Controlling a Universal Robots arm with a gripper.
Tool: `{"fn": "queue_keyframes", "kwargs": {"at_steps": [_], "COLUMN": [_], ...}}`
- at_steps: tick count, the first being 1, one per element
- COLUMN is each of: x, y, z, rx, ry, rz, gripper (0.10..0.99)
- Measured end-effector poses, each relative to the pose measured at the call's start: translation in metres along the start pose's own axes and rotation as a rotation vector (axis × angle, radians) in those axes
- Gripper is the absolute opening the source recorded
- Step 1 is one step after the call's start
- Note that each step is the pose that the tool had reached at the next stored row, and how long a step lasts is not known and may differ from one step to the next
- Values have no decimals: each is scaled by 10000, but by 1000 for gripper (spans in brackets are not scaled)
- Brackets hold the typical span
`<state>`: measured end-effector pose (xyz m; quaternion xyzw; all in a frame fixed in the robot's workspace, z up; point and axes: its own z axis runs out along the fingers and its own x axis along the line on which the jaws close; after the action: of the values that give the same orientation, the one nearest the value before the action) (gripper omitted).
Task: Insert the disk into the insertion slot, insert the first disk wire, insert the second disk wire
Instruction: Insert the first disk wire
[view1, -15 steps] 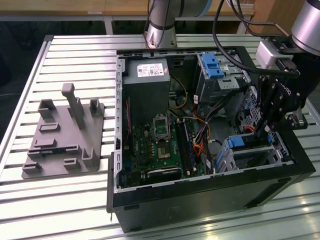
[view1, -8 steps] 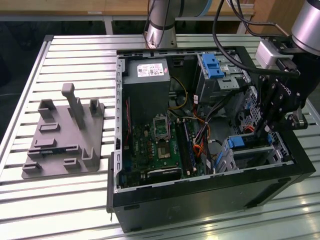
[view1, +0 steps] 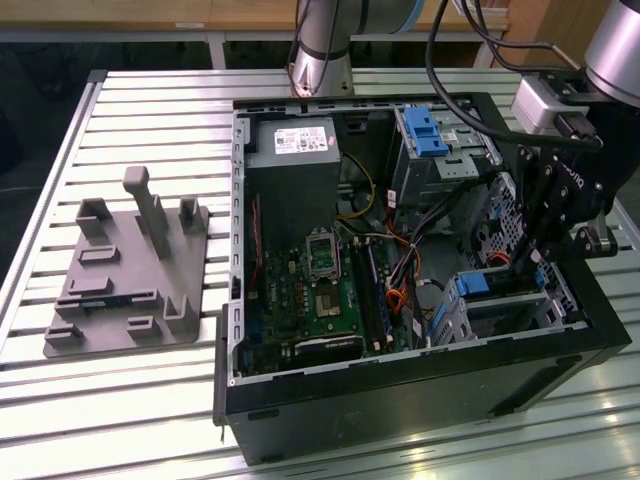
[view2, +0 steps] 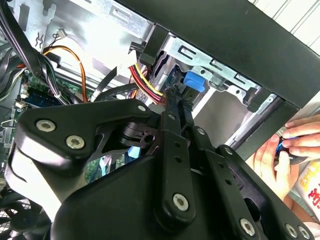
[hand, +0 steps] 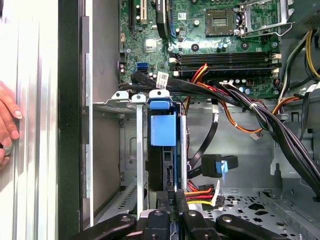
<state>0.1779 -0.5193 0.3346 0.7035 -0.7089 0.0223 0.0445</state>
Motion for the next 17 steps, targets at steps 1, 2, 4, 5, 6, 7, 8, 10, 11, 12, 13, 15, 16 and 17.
{"fn": "queue_keyframes", "kwargs": {"at_steps": [1,2,4,5,6,7,8,10,11,12,13,15,16,17], "x": [0,-1,-2,-4,-4,-4,-6,-9,-12,-13,-14,-15,-15,-16], "y": [1,2,3,4,4,4,4,5,5,4,4,4,4,4], "z": [0,3,8,12,15,17,19,23,27,26,25,28,33,38], "rx": [0,-1,-1,-2,-2,-2,-3,-4,-4,-4,-4,-4,-4,-4], "ry": [1,1,2,2,2,2,1,1,-4,-1,1,1,1,0], "rz": [4,9,16,20,25,30,35,42,45,47,47,49,49,50], "gripper": [165,165,165,165,165,165,165,165,165,165,165,165,165,165]}}
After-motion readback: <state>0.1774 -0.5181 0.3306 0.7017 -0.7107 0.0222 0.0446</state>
